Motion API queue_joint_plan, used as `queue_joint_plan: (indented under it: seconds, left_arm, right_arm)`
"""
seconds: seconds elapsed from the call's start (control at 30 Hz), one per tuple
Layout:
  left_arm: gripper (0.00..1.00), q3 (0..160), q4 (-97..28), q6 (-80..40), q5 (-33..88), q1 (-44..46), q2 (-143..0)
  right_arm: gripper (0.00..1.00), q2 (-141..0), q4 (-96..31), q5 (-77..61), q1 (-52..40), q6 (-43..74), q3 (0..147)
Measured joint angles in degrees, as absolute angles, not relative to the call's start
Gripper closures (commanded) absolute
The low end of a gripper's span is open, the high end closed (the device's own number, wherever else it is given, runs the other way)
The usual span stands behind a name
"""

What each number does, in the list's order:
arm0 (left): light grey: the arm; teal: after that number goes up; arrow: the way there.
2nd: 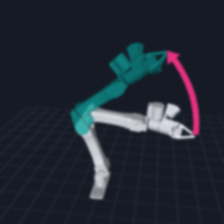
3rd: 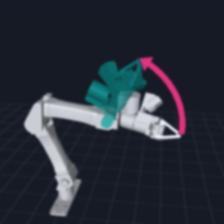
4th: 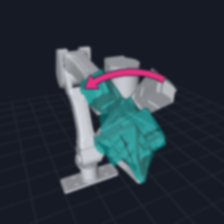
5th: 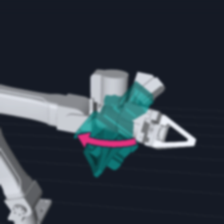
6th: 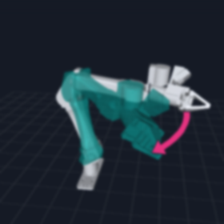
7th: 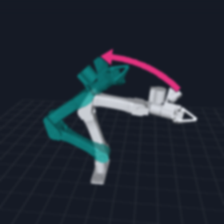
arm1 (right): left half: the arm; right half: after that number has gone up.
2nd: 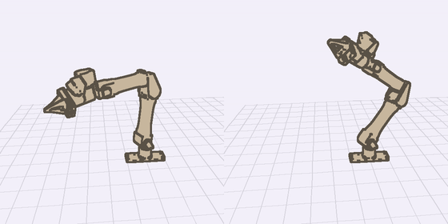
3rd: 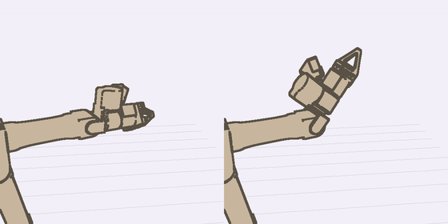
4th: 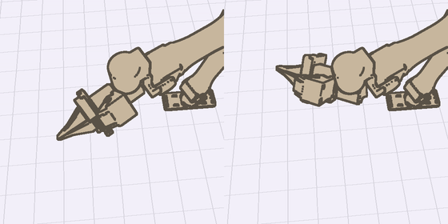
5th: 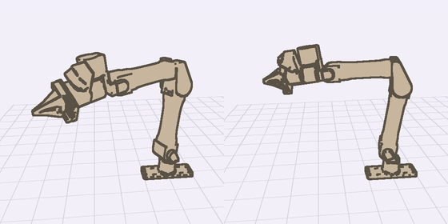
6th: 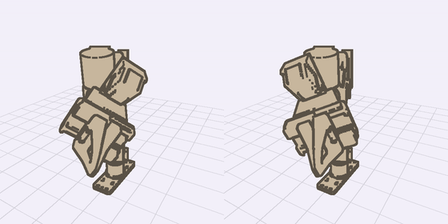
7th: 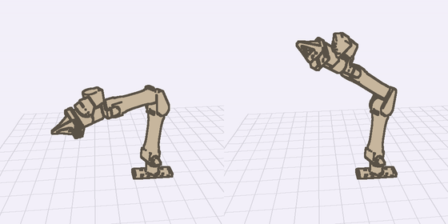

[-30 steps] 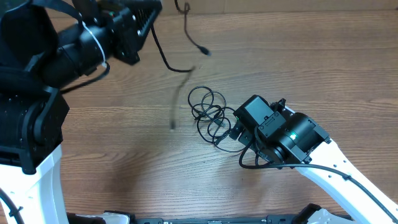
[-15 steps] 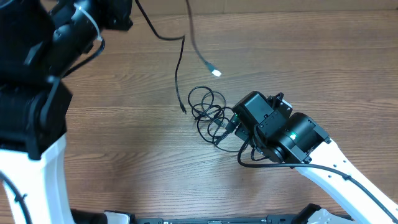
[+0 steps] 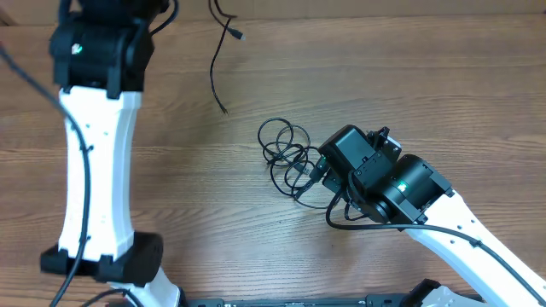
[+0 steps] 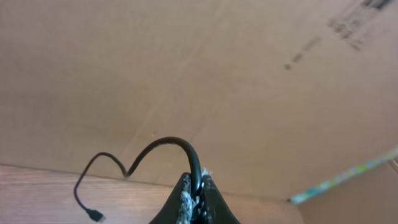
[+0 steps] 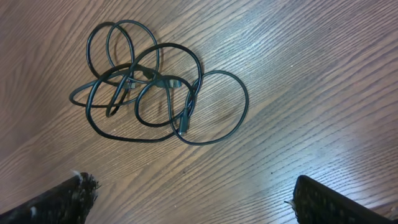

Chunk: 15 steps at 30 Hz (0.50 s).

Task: Untangle cables
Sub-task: 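Pull the grasped cable with the left gripper up and away leftward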

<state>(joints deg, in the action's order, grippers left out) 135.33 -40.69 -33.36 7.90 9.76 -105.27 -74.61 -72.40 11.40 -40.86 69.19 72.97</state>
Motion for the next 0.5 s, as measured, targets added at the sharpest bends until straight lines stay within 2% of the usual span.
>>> queue_joint_plan:
  seconds: [0.17,0.5]
  left_arm:
    - [0.96,135.3,-36.3,-34.8,7.0,9.5,-110.0]
    - [0.96,135.3,-38.5,-35.4,2.8,3.5,-115.9]
  right_arm:
    - [0.0,-74.6,-72.4,11.4,-40.9,69.2,73.0]
    - [0.0,-74.6,-72.4,11.4,-40.9,69.2,73.0]
